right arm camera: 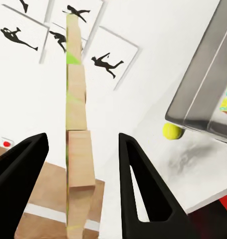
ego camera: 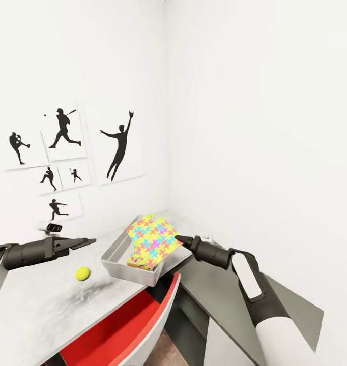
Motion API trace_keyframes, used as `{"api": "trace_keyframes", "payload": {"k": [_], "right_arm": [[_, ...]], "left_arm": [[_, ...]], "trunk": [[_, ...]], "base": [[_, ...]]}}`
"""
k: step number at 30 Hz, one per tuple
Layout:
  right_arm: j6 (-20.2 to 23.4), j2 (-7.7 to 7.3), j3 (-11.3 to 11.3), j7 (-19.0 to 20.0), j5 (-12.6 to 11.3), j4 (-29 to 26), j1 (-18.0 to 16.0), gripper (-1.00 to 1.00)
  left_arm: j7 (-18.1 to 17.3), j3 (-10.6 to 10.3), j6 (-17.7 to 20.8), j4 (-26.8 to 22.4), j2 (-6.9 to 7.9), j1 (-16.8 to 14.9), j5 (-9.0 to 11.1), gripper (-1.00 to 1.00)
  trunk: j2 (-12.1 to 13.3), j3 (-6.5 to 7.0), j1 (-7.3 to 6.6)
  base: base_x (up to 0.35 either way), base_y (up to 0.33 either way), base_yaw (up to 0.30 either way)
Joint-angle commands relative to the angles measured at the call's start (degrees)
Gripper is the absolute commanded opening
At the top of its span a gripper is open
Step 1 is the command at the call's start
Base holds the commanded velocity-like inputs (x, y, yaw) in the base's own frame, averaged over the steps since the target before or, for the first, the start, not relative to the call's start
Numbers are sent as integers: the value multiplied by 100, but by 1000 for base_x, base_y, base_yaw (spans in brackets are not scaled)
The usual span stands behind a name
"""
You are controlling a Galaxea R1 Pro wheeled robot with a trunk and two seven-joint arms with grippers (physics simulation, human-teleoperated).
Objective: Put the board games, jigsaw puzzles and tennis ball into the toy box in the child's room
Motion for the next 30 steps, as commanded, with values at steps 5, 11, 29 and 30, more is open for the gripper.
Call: {"api": "trace_keyframes", "payload": {"k": [5, 11, 29, 30], "right_arm": [[108, -137, 36, 3, -40, 10, 122, -100], [124, -218, 41, 24, -68, 11, 145, -100], [114, -212, 46, 14, -52, -68, 146, -100], [114, -212, 44, 12, -52, -68, 146, -100]], "left_arm": [[-22, -13, 61, 0, -160, -1, -6, 100], [-22, -14, 61, 0, -232, -1, -8, 100], [-22, 0, 61, 0, -233, -1, -7, 100], [-22, 1, 61, 0, -233, -1, -5, 100]], "trunk": [[-6, -3, 1], [-6, -3, 1], [-6, -3, 1], [-6, -3, 1]], "base": [[-122, 0, 0], [-33, 8, 0], [-13, 10, 0], [0, 0, 0]]}}
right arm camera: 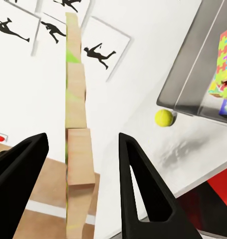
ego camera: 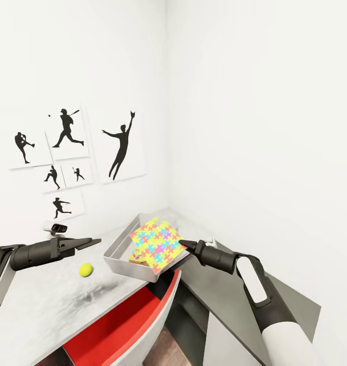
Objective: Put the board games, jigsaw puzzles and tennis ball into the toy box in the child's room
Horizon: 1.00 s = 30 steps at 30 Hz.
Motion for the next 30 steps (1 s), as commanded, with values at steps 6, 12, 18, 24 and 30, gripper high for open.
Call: {"api": "trace_keyframes", "payload": {"k": [6, 12, 18, 24, 30], "right_arm": [[14, 2, -12, 28, 11, -16, -2, -100], [13, 2, -18, 28, 10, -17, -2, -100], [21, 2, -19, 22, 10, -14, -2, -100], [22, -1, -19, 21, 10, -8, -2, -100], [6, -6, -19, 25, 26, 0, -2, -100]], "left_arm": [[-23, 1, 61, 1, 2, -1, 4, 100], [-23, -5, 61, 1, 2, -1, -4, 100], [-23, -7, 61, 1, 2, -1, 1, 100], [-23, -8, 62, 1, 2, -1, -2, 100], [-23, -8, 64, 1, 2, -1, -1, 100]], "trunk": [[-4, -3, 2], [-4, -3, 2], [-4, -3, 2], [-4, -3, 2], [-4, -3, 2]], "base": [[0, 91, 0], [0, 20, 0], [0, 1, 0], [0, 0, 0], [0, 3, 0]]}}
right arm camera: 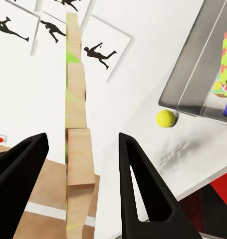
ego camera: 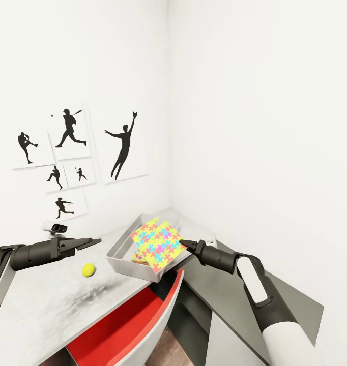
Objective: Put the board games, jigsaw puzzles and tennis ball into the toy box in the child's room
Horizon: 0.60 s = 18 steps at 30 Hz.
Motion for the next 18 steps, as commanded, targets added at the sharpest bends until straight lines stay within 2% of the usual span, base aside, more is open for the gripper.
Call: {"api": "trace_keyframes", "payload": {"k": [1, 7, 18], "right_arm": [[20, 2, -7, 21, 17, 1, -2, -100], [11, 2, -7, 18, 18, 2, -2, -100], [5, 2, -6, 16, 18, -7, -2, -100]], "left_arm": [[-23, -1, 61, 1, 2, -1, 0, 100], [-23, -1, 60, 1, 2, -1, 1, 100], [-23, 7, 58, 1, 2, -1, 3, 100]], "trunk": [[-5, -3, 2], [-5, -3, 2], [-5, -3, 2]], "base": [[0, 63, 0], [0, 158, 0], [39, 31, 0]]}}
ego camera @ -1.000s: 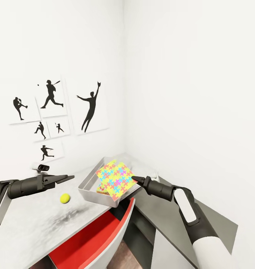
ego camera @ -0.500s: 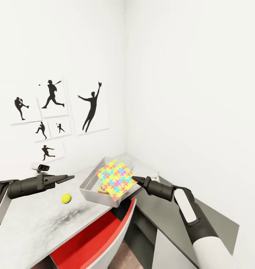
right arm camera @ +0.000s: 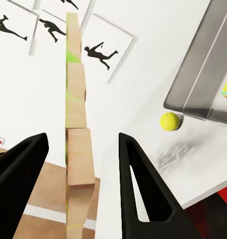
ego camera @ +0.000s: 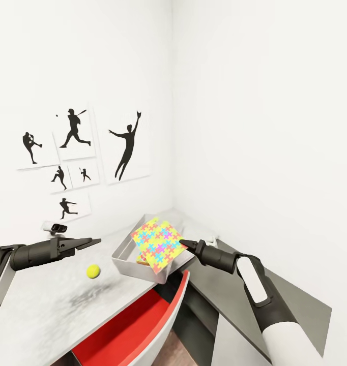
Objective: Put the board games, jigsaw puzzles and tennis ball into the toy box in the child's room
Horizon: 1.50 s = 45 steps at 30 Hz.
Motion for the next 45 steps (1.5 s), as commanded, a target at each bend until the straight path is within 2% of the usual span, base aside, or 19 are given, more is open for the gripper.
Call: {"api": "trace_keyframes", "payload": {"k": [1, 8, 19, 33, 45], "right_arm": [[22, 2, -7, 23, 15, 1, -2, -100], [21, -7, -7, 30, 15, 1, -2, -100], [16, -11, -8, 38, 15, 1, -2, -100], [21, -15, -22, 41, 15, 1, -2, -100], [30, -16, -24, 40, 17, 1, -2, -100]], "left_arm": [[-23, -1, 61, 1, 2, -1, -2, 100], [-23, -4, 62, 1, 2, -1, -3, 100], [-23, -1, 61, 1, 2, -1, -8, 100], [-23, 8, 61, 1, 2, -1, -11, 100], [-23, 1, 61, 1, 2, -1, -11, 100]], "trunk": [[-5, -3, 2], [-5, -3, 2], [-5, -3, 2], [-5, -3, 2], [-5, -3, 2]], "base": [[9, 4, 0], [21, 9, 0], [179, 156, 0], [193, 7, 0], [88, 0, 0]]}}
